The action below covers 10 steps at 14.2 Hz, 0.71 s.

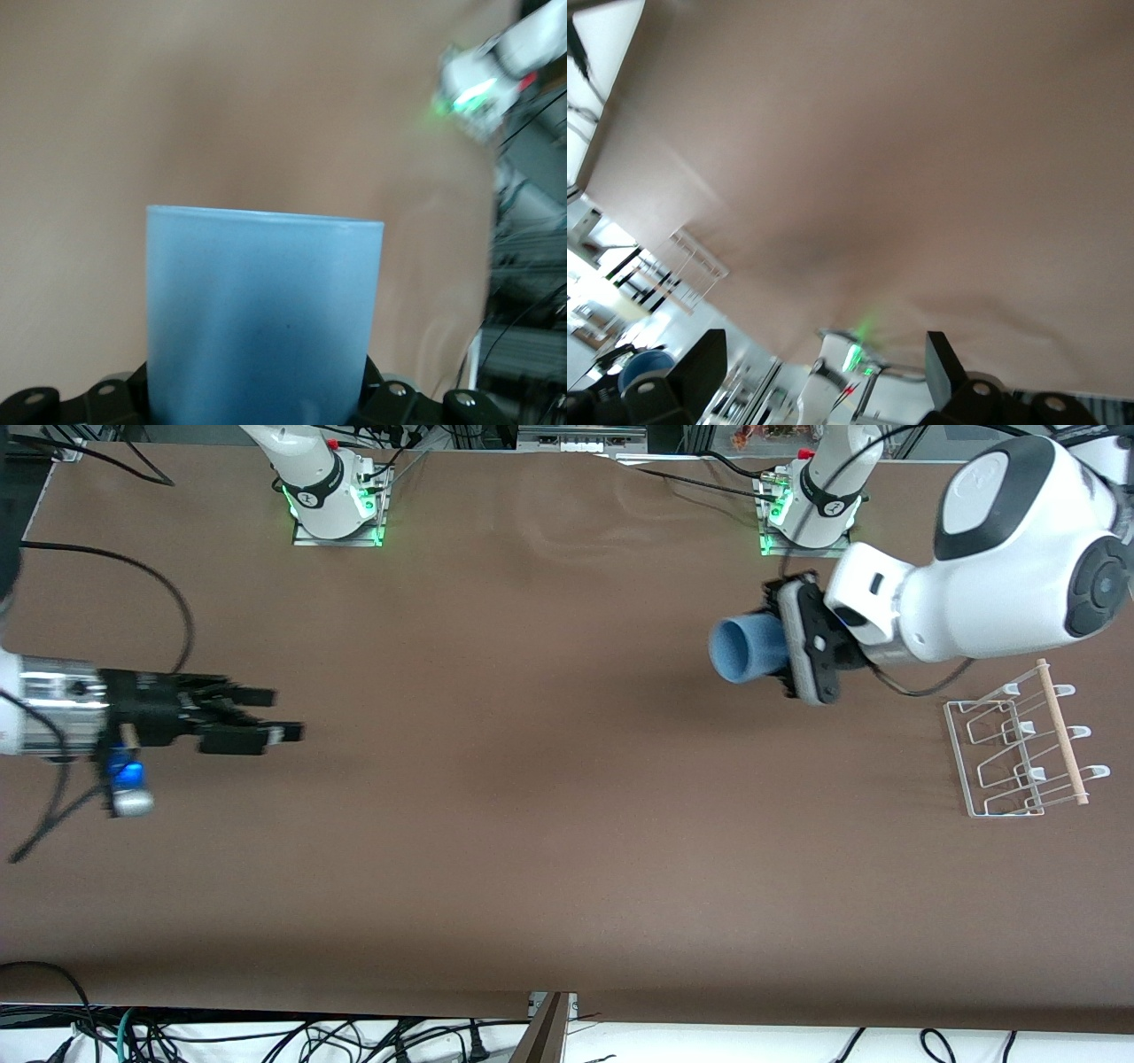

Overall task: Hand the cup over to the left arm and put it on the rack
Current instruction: 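Carry the cup with the left gripper while the right gripper withdraws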

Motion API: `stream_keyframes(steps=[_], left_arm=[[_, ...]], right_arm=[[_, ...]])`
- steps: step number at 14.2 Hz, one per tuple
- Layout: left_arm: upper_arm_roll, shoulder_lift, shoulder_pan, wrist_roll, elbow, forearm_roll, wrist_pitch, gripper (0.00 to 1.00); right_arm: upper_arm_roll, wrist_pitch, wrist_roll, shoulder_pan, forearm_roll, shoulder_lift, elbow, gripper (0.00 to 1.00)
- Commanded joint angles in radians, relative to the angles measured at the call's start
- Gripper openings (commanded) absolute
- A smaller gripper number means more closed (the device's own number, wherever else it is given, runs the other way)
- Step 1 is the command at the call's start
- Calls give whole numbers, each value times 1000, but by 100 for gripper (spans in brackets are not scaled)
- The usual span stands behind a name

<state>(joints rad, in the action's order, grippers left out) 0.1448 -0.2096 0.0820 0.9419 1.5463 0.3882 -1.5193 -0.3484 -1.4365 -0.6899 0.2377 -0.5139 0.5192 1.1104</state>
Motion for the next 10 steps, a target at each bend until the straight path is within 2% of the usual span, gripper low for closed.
stream_keyframes(steps=[1, 4, 6, 9, 10], left_arm=[[6, -10, -69, 15, -11, -179, 30, 1], [6, -28, -107, 2, -14, -487, 25, 1], [4, -53, -111, -6, -26, -683, 10, 1], [4, -93, -142, -6, -32, -967, -9, 3], [6, -100, -151, 3, -31, -1050, -6, 4]], right_arm=[[-18, 21, 10, 15, 171, -91, 17, 99], [-17, 51, 12, 17, 209, -94, 19, 99], [-17, 45, 27, 15, 282, -108, 47, 99], [64, -19, 167, -47, 302, -290, 271, 99], [118, -30, 173, -85, 313, -348, 340, 99]])
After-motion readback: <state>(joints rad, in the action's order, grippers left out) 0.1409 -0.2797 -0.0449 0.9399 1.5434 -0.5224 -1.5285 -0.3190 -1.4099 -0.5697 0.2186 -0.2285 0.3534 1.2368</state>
